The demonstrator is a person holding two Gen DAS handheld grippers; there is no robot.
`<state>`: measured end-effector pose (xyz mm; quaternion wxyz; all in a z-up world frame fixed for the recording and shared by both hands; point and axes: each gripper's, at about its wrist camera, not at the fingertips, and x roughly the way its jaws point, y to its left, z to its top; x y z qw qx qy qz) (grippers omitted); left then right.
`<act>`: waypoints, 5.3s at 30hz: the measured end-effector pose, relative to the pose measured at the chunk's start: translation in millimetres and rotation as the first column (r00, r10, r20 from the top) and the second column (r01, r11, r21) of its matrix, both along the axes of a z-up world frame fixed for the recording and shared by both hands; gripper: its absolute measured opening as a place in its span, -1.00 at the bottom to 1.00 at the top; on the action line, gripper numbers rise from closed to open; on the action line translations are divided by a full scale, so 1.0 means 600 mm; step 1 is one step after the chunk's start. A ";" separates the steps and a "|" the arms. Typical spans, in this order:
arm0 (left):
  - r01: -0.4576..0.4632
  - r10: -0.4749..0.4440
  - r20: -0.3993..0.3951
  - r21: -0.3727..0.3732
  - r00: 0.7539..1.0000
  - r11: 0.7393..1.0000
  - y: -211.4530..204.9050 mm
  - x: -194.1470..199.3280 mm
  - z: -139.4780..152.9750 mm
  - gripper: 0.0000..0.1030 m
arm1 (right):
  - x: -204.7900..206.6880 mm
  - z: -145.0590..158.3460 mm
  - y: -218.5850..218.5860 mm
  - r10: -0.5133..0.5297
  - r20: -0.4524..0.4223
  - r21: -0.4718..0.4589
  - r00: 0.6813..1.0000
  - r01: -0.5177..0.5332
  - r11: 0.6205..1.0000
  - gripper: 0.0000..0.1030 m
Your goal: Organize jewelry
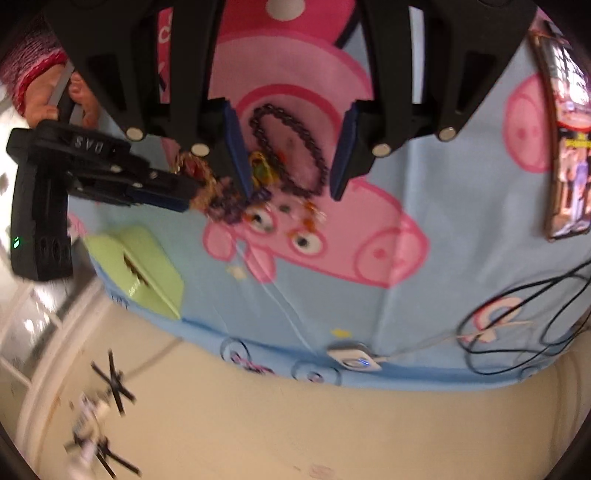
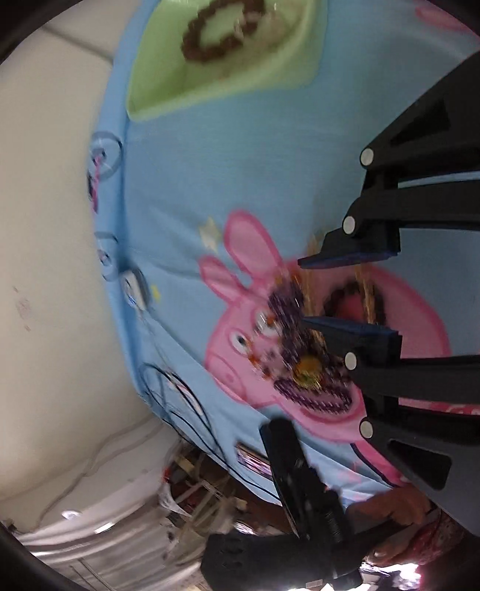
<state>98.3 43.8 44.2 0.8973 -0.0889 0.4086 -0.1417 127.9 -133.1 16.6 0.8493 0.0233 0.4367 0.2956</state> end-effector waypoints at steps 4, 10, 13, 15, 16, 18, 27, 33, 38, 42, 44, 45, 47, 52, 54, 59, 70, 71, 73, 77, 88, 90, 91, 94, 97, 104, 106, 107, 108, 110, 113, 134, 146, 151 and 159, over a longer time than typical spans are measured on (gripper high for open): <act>0.043 -0.040 -0.036 0.074 0.999 0.996 -0.022 0.002 -0.029 -0.41 | -0.044 0.009 0.019 0.086 0.001 -0.028 0.996 -0.086 0.996 -0.98; 0.087 -0.084 -0.056 0.051 0.995 0.995 -0.008 -0.030 -0.032 -0.51 | -0.077 0.034 0.021 0.149 0.026 -0.021 0.988 -0.149 0.989 -0.98; 0.061 -0.062 -0.050 -0.026 0.997 0.998 0.020 -0.043 -0.024 -0.51 | -0.033 0.052 0.005 0.050 0.082 -0.014 0.995 -0.049 0.999 -0.98; 0.028 -0.029 -0.017 -0.032 0.999 0.999 0.034 -0.048 -0.010 -0.51 | 0.000 0.046 0.008 0.026 0.086 -0.043 0.996 -0.022 0.999 -0.98; 0.013 -0.013 0.003 -0.021 1.000 1.000 0.038 -0.050 -0.003 -0.51 | 0.021 0.036 0.015 0.020 0.074 -0.073 0.997 -0.014 0.997 -0.98; 0.007 -0.007 0.022 -0.011 1.000 1.000 0.041 -0.050 0.008 -0.49 | 0.050 0.016 0.030 0.036 0.036 -0.100 0.999 -0.033 0.994 -0.97; 0.033 -0.034 0.031 0.025 0.999 0.999 0.023 -0.032 0.010 -0.11 | 0.055 0.051 0.012 0.034 -0.002 0.090 0.999 -0.034 0.995 -1.00; 0.090 -0.094 0.103 0.044 0.990 0.995 -0.011 -0.039 0.041 0.13 | 0.015 0.149 -0.002 0.032 0.090 0.196 0.995 -0.049 0.979 -1.00; 0.151 -0.157 0.149 0.051 0.976 0.987 -0.057 -0.025 0.068 0.26 | -0.024 0.210 -0.014 0.023 0.184 0.230 0.983 -0.066 0.971 -1.00; 0.183 -0.188 0.160 0.044 0.969 0.982 -0.092 -0.002 0.076 0.26 | -0.051 0.241 -0.027 0.014 0.225 0.250 0.974 -0.072 0.965 -1.00; 0.186 -0.190 0.154 0.043 0.970 0.982 -0.105 0.010 0.076 0.24 | -0.062 0.258 -0.035 0.003 0.249 0.261 0.968 -0.070 0.963 -1.00; 0.196 -0.200 0.146 0.037 0.969 0.980 -0.113 0.017 0.075 0.01 | -0.068 0.269 -0.043 -0.009 0.264 0.273 0.964 -0.066 0.960 -1.00; 0.209 -0.211 0.128 0.027 0.969 0.978 -0.120 0.023 0.075 -0.59 | -0.078 0.288 -0.058 -0.026 0.289 0.294 0.957 -0.063 0.954 -1.00; 0.240 -0.231 0.159 -0.039 0.960 0.970 -0.112 0.019 0.118 -0.90 | -0.095 0.332 -0.092 -0.060 0.352 0.327 0.934 -0.063 0.943 -1.00; 0.255 -0.239 0.192 -0.067 0.952 0.965 -0.107 0.010 0.149 -0.90 | -0.101 0.344 -0.104 -0.071 0.371 0.343 0.926 -0.066 0.937 -1.00; 0.304 -0.274 0.228 -0.107 0.934 0.947 -0.114 0.006 0.207 -0.90 | -0.111 0.357 -0.139 -0.114 0.393 0.381 0.913 -0.049 0.923 -1.00; 0.388 -0.360 0.202 -0.117 0.911 0.914 -0.232 0.049 0.226 -0.90 | -0.082 0.294 -0.241 -0.213 0.304 0.410 0.928 0.074 0.909 -1.00; 0.392 -0.366 0.195 -0.116 0.910 0.913 -0.243 0.056 0.222 -0.90 | -0.076 0.285 -0.252 -0.224 0.292 0.412 0.930 0.089 0.907 -1.00; 0.400 -0.377 0.183 -0.115 0.908 0.909 -0.267 0.071 0.214 -0.90 | -0.064 0.271 -0.267 -0.242 0.274 0.414 0.931 0.113 0.903 -1.00; 0.408 -0.389 0.162 -0.109 0.907 0.906 -0.305 0.107 0.202 -0.90 | -0.042 0.244 -0.296 -0.278 0.243 0.421 0.929 0.157 0.893 -1.00; 0.382 -0.378 0.058 -0.088 0.924 0.920 -0.362 0.207 0.135 -0.90 | 0.061 0.134 -0.329 -0.325 0.098 0.400 0.941 0.262 0.878 -1.00; 0.371 -0.370 0.038 -0.070 0.928 0.926 -0.369 0.224 0.117 -0.89 | 0.080 0.116 -0.321 -0.325 0.093 0.368 0.941 0.271 0.889 -1.00; 0.366 -0.365 0.025 -0.053 0.930 0.929 -0.372 0.231 0.108 -0.85 | 0.088 0.109 -0.312 -0.325 0.111 0.343 0.939 0.271 0.899 -1.00; 0.324 -0.324 -0.041 -0.003 0.945 0.946 -0.373 0.252 0.079 -0.41 | 0.106 0.095 -0.296 -0.353 0.149 0.264 0.924 0.307 0.914 -1.00; 0.305 -0.306 -0.021 -0.034 0.952 0.952 -0.352 0.247 0.090 -0.41 | 0.103 0.092 -0.302 -0.372 0.149 0.290 0.916 0.319 0.902 -1.00; 0.271 -0.266 0.102 -0.039 0.959 0.962 -0.273 0.172 0.157 -0.41 | 0.034 0.122 -0.298 -0.388 0.175 0.334 0.905 0.316 0.888 -1.00; 0.245 -0.239 0.135 -0.032 0.962 0.969 -0.223 0.136 0.172 -0.41 | 0.000 0.128 -0.282 -0.373 0.193 0.339 0.908 0.295 0.893 -1.00; 0.230 -0.224 0.142 -0.028 0.964 0.973 -0.205 0.125 0.173 -0.41 | -0.016 0.130 -0.272 -0.362 0.200 0.337 0.910 0.283 0.898 -1.00; 0.201 -0.195 0.149 -0.026 0.969 0.979 -0.171 0.106 0.174 -0.41 | -0.034 0.129 -0.257 -0.343 0.207 0.334 0.916 0.263 0.905 -1.00; 0.152 -0.147 0.146 -0.023 0.978 0.988 -0.124 0.082 0.167 -0.41 | -0.063 0.119 -0.227 -0.300 0.207 0.320 0.931 0.225 0.920 -1.00; 0.043 -0.045 0.119 0.018 0.992 0.999 -0.048 0.039 0.139 -0.41 | -0.089 0.094 -0.180 -0.241 0.178 0.281 0.954 0.186 0.942 -1.00; -0.004 0.002 -0.093 -0.015 0.996 1.000 0.041 0.059 -0.022 -0.15 | -0.002 0.024 -0.010 -0.130 0.013 -0.005 0.991 0.130 0.991 -0.84; 0.137 -0.138 -0.088 -0.021 0.987 0.990 -0.016 0.097 -0.033 -0.91 | 0.031 0.013 0.049 -0.019 0.045 -0.143 0.999 0.025 0.989 -1.00; 0.140 -0.156 -0.073 -0.187 0.985 0.972 0.006 0.087 0.007 -0.91 | 0.030 0.039 0.027 -0.051 0.042 -0.040 0.998 0.052 0.998 -1.00; 0.225 -0.215 0.067 -0.207 0.974 0.952 -0.031 0.048 0.126 -0.91 | 0.007 0.129 -0.011 -0.085 0.109 0.108 0.990 0.073 0.991 -1.00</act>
